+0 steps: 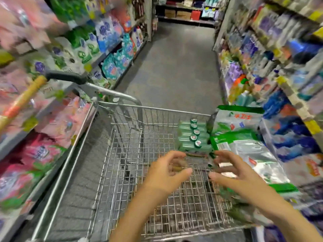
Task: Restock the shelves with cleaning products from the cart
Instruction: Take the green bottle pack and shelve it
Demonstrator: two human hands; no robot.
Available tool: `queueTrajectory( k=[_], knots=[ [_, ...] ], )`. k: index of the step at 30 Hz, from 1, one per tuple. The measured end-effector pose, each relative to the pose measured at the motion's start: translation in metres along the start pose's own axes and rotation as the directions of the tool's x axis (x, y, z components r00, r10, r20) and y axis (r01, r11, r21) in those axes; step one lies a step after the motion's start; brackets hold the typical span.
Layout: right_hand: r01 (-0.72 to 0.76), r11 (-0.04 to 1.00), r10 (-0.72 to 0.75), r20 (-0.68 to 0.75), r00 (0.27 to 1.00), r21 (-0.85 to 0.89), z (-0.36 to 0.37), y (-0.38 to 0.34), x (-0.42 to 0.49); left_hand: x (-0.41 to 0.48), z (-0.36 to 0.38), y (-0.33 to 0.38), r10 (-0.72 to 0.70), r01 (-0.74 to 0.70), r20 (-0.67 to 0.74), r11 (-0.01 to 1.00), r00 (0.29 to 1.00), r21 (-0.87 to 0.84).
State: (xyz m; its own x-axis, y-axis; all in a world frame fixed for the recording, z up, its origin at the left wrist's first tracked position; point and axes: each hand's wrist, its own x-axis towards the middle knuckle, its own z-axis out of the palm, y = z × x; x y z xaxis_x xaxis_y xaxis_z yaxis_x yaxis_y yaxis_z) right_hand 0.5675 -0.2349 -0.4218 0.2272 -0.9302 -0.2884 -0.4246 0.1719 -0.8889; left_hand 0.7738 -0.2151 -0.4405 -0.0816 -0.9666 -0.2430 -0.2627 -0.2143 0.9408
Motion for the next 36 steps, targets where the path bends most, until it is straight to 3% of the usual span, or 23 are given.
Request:
queueTrajectory(
  k=[5, 9, 11, 13, 15, 21, 27, 32, 36],
  knots=[
    [-0.103, 0.918, 0.119, 0.019, 0.993, -0.382, -0.015, 0.034, 0.102, 0.074, 0.025, -0.021, -0.073, 0.07, 0.004, 0.968, 0.997, 0.241],
    [-0.05, 0.68, 0.176, 0.097, 0.98, -0.731, -0.034, 0.062, 0.164, 0.123, 0.044, -0.045, -0.141, 0.147, -0.041, 0.92, 0.989, 0.365],
    [0.023, 0.501, 0.141, 0.108, 0.984, -0.865, -0.037, 0.076, 0.183, 0.143, 0.054, -0.057, -0.163, 0.178, -0.071, 0.906, 0.984, 0.384],
    [0.09, 0.327, 0.103, 0.13, 0.986, -0.941, -0.034, 0.092, 0.195, 0.16, 0.062, -0.068, -0.204, 0.222, -0.087, 0.882, 0.975, 0.416],
    [0.128, 0.261, 0.053, 0.147, 0.988, -0.957, -0.031, 0.106, 0.204, 0.175, 0.069, -0.079, -0.238, 0.248, -0.079, 0.87, 0.968, 0.425],
    [0.202, 0.213, -0.097, 0.185, 0.978, -0.956, -0.027, 0.124, 0.217, 0.194, 0.083, -0.098, -0.166, 0.252, -0.249, 0.894, 0.954, 0.37],
    [0.278, 0.155, -0.116, 0.262, 0.958, -0.948, -0.024, 0.121, 0.211, 0.196, 0.088, -0.105, -0.071, 0.213, -0.273, 0.815, 0.96, 0.539],
    [0.306, 0.231, -0.149, 0.278, 0.949, -0.923, -0.026, 0.121, 0.208, 0.196, 0.081, -0.105, -0.062, 0.207, -0.255, 0.777, 0.965, 0.594],
    [0.327, 0.32, -0.201, 0.274, 0.941, -0.889, -0.025, 0.11, 0.199, 0.182, 0.064, -0.098, -0.113, 0.213, -0.261, 0.892, 0.959, 0.399]
  ],
)
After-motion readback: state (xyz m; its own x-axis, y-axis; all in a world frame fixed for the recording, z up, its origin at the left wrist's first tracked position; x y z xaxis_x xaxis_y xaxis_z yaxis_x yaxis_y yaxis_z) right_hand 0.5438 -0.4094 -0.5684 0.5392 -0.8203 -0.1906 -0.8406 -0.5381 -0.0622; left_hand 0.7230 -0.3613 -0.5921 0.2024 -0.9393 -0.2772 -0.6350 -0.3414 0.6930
